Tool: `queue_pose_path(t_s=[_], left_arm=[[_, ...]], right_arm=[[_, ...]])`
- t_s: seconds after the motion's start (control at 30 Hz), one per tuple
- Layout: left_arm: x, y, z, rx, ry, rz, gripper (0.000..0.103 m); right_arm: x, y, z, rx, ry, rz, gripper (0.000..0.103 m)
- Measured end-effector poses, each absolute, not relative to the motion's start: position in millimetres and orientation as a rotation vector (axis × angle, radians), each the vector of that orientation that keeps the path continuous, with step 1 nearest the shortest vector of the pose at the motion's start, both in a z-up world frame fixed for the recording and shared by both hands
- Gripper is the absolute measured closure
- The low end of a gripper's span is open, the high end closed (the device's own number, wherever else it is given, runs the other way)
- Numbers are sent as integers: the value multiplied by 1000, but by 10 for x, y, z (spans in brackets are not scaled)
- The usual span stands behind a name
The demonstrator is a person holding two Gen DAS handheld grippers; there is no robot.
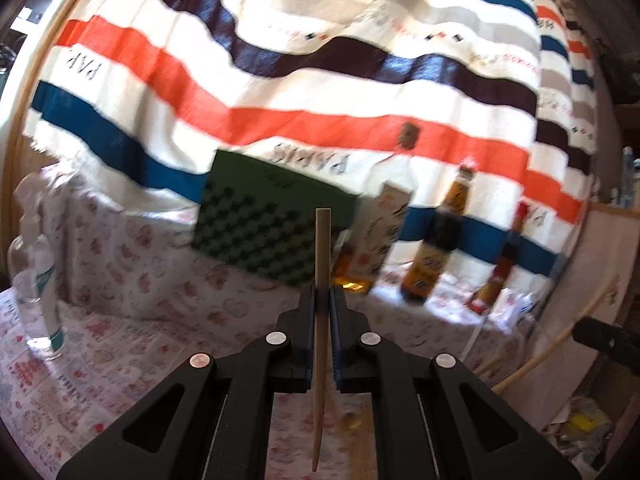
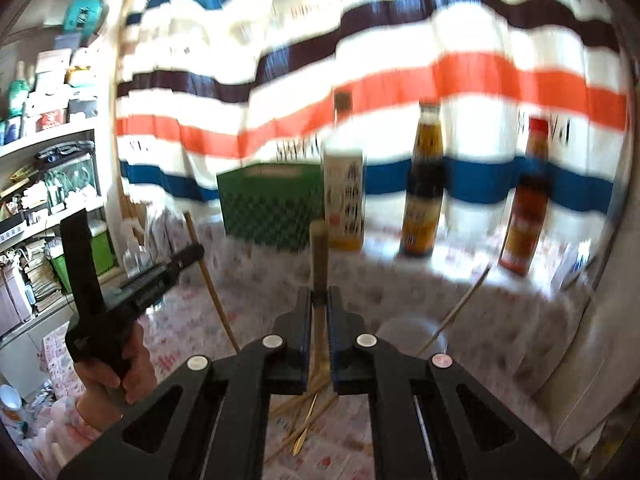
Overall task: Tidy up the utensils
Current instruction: 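Carry both chopsticks over the white cup and open both tools to drop them in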
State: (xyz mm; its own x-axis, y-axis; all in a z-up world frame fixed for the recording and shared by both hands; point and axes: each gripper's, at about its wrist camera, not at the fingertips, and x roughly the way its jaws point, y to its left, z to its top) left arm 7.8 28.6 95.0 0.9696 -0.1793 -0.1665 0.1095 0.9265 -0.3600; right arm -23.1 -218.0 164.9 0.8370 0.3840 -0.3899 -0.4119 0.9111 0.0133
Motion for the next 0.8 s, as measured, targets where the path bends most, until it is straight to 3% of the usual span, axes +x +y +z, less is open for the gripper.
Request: queue_pose_path(t_s=[0.43, 0.8], left_arm=[[54, -566, 1951, -250, 23, -330, 97], [685, -900, 1477, -337, 75, -260, 97]], right_arm=[[-100, -2823, 2048, 94, 207, 367, 97], [602, -3220, 1516, 308, 208, 213, 97]])
